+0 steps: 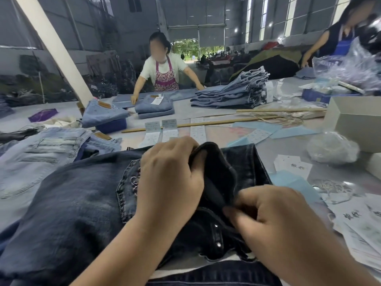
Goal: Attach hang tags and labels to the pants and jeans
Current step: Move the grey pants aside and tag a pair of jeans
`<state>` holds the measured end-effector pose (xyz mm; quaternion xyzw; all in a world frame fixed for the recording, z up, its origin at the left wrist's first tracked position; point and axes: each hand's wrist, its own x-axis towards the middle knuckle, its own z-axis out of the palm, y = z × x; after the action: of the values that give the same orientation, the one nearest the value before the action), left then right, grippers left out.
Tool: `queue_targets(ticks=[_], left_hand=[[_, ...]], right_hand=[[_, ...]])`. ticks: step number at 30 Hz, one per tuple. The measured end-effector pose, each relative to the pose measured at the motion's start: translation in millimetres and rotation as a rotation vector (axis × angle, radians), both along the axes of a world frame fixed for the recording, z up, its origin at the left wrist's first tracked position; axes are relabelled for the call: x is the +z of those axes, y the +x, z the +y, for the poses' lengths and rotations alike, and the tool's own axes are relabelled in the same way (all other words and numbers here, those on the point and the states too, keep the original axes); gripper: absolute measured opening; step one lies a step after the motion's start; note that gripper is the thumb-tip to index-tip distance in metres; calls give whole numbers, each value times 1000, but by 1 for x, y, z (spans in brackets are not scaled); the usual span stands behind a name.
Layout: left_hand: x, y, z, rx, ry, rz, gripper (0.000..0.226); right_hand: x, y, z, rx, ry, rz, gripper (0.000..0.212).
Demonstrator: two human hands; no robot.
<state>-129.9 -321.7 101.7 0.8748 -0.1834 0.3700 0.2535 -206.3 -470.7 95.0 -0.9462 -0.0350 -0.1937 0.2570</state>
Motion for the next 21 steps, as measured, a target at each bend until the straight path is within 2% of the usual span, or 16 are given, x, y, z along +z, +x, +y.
queue_targets(ticks=[1, 4, 6, 10, 11, 14, 21], left_hand=[[-4, -2, 2, 5, 39, -10, 12], [-13, -9, 10, 38, 64, -3, 39], [-16, -17, 13, 3, 136, -33, 50], [-23, -28, 20, -145, 370, -52, 48], [-24, -29, 23, -157, 393, -29, 51], [-21, -32, 28, -163, 379, 21, 52], [-29, -36, 36, -161, 347, -64, 24]], right_hand=[[-2, 2, 0, 18, 45, -29, 17], [-11, 10, -2, 42, 216, -62, 29], [-15, 16, -5, -3, 265, -80, 28], [-14, 26, -12, -10, 359, 4, 7], [-14, 27, -14, -2, 375, -6, 9], [-17, 26, -12, -3, 462, -89, 12], [-34, 28, -5, -139, 550, -325, 23]])
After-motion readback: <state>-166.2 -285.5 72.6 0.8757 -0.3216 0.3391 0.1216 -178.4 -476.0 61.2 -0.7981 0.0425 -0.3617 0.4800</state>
